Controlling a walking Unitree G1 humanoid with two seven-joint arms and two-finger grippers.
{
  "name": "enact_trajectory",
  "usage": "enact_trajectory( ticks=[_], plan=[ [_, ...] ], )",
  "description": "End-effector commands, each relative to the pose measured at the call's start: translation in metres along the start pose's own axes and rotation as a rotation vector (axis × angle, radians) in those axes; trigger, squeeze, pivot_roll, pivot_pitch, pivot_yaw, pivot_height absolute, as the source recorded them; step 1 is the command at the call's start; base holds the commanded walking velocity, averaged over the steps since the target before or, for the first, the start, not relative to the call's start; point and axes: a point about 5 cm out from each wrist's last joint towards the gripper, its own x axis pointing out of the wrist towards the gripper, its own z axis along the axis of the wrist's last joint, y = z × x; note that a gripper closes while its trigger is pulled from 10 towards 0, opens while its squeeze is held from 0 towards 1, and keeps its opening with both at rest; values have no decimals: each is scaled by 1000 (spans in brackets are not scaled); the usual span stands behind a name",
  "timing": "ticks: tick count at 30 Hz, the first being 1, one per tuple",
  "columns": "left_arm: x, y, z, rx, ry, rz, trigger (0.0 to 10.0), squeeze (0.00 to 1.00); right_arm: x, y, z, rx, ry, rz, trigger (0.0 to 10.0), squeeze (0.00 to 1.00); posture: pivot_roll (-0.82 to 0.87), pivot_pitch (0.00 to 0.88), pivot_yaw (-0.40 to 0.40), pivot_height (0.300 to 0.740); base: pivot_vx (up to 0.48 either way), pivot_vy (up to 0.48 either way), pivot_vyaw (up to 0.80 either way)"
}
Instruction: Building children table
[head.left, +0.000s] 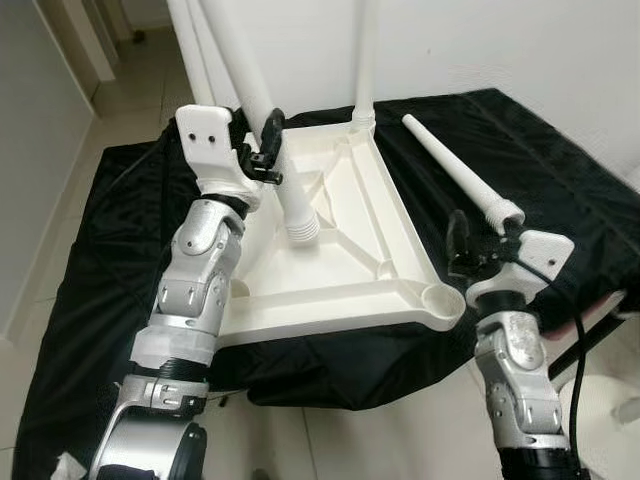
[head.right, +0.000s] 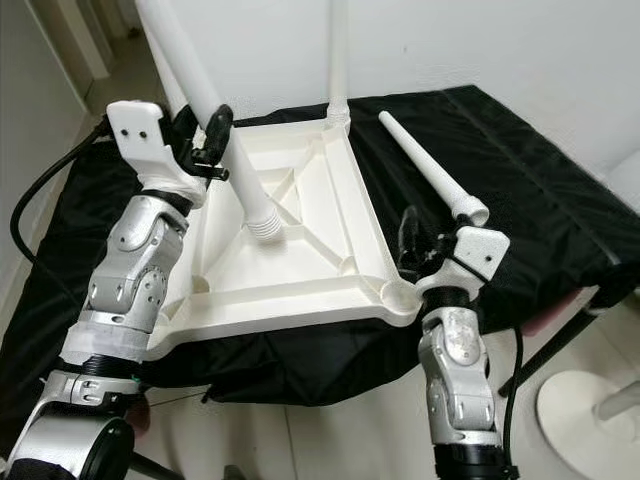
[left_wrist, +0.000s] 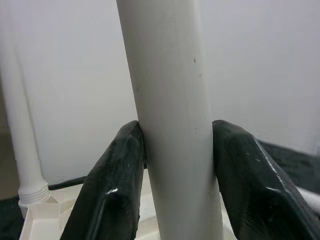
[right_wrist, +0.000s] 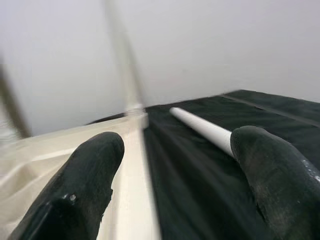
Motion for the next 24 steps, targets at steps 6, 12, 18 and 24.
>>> enact_trajectory(
  ticks=[6, 12, 18, 24],
  plan=[
    [2, -14, 9, 54, -70, -54, 10000, 0, 0, 18, 4, -2, 17, 137, 10000, 0, -65, 0, 49, 740, 0, 0, 0],
    [10, -35, 24, -3, -119, -112, 10000, 0, 7, 38, 6, 41, 51, 277, 10000, 0, -65, 5, 48, 740, 0, 0, 0],
    [10, -52, 27, -32, -144, -171, 10000, 0, 17, 54, 6, 42, 101, 413, 10000, 0, -59, 15, 35, 740, 0, 0, 0],
    [11, -68, 30, -44, -164, -233, 10000, 0, 24, 57, 5, 20, 116, 465, 10000, 0, -28, 24, 15, 740, 0, 0, 0]
  ],
)
